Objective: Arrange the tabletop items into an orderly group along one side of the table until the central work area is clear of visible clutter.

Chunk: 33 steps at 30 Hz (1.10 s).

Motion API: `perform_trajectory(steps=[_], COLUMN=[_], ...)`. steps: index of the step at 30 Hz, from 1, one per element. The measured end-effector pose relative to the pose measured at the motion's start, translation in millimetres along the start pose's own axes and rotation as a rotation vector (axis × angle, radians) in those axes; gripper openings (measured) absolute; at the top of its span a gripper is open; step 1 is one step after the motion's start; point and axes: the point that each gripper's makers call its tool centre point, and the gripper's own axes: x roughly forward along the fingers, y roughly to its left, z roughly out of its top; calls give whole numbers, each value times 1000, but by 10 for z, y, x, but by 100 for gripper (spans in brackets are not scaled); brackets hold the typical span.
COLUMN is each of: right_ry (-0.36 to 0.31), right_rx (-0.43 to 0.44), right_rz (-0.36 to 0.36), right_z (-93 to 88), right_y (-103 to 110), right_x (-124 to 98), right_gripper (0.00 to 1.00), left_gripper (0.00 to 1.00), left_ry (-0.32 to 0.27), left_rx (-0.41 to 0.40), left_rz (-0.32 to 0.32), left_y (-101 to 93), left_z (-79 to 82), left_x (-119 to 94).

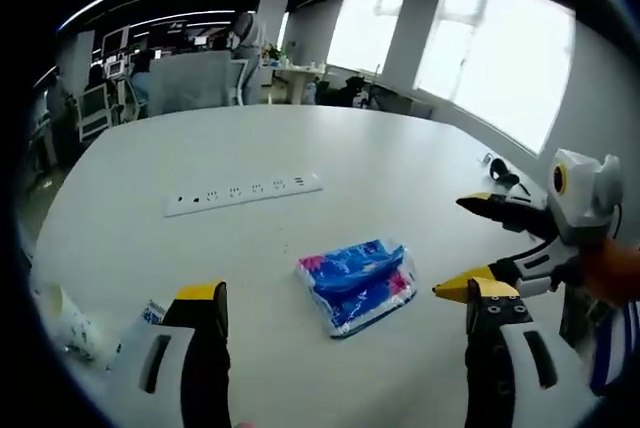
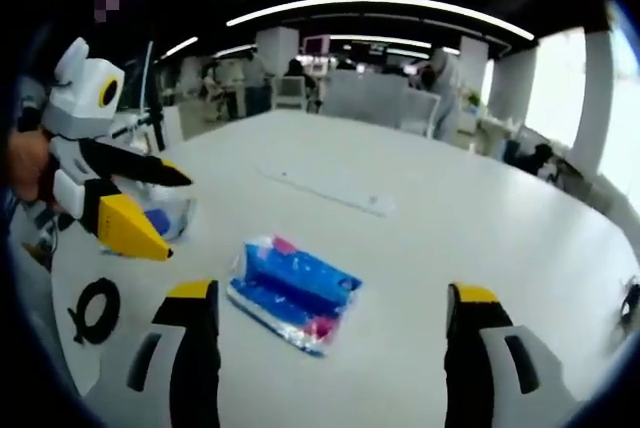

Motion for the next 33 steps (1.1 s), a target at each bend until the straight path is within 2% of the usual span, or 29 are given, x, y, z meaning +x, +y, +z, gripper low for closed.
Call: perform_trajectory(steps=[6,16,24,33], right_ry=[-20,-17,-23,-20], right_rx=[-18,-45,-46,-37], right_rz=[4,10,-5,-38], right_z=[128,154,219,271], right_y=[55,122,170,218], right_x=[-43,-151,-286,-444], right_gripper=[96,100,100,100], left_gripper=[99,99,99,99], left_ry=[-28,-51,-65,-75], left_rx=[-18,-6,68,90], left_rz=[4,0,-21,-48], left_y=[-26,-82,-201,-254], left_z=[85,111,144,209], left_x=[-120,-276,-422,-573])
